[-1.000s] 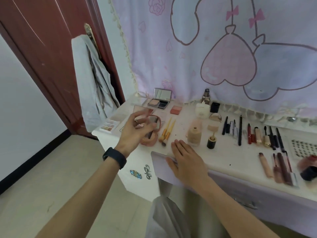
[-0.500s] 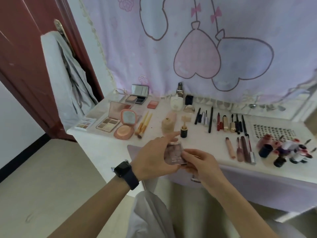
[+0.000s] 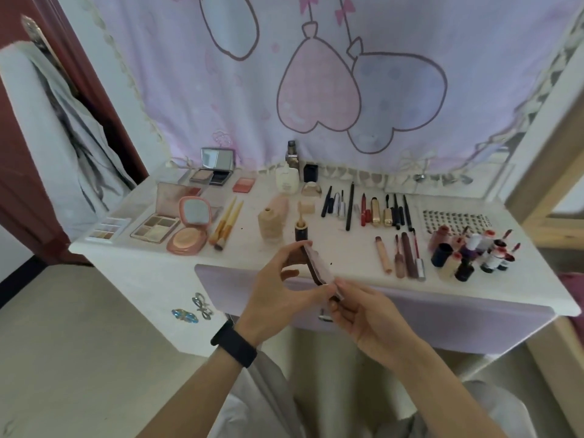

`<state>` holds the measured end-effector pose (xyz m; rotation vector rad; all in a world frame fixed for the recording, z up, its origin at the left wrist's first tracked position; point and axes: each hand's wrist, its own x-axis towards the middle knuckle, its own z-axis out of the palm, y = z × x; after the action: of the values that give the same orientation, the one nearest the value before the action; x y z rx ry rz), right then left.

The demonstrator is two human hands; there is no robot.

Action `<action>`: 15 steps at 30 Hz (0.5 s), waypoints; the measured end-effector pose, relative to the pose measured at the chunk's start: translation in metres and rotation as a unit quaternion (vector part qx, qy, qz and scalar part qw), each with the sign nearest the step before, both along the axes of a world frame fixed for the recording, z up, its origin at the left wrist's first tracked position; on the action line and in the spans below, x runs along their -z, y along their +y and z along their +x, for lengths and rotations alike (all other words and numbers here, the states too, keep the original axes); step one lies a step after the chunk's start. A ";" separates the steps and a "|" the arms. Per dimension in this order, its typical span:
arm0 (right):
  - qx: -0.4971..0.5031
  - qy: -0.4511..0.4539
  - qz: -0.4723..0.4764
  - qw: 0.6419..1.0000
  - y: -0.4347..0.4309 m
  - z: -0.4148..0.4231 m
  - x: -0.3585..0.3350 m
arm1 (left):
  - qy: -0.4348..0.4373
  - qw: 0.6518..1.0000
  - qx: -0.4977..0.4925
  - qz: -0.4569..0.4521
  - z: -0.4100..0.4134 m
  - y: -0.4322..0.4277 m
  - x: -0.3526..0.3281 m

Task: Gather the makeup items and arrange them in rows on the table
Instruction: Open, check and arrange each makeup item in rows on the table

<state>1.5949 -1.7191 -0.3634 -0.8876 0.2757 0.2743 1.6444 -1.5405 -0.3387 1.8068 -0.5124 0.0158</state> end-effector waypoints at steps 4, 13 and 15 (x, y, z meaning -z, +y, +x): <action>-0.011 -0.009 -0.089 0.996 -0.003 0.000 0.001 | -0.043 0.997 0.013 0.066 0.001 0.002 -0.001; -0.044 -0.055 -0.203 0.977 0.005 -0.002 -0.021 | -0.104 0.980 0.055 0.161 0.002 0.009 -0.003; -0.034 -0.053 -0.207 0.976 0.007 -0.003 -0.025 | -0.103 0.983 0.054 0.142 0.000 0.010 -0.003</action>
<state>1.5923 -1.7120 -0.3387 -1.3226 0.2065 0.2358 1.6439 -1.5308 -0.3357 2.0651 -0.7923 0.0588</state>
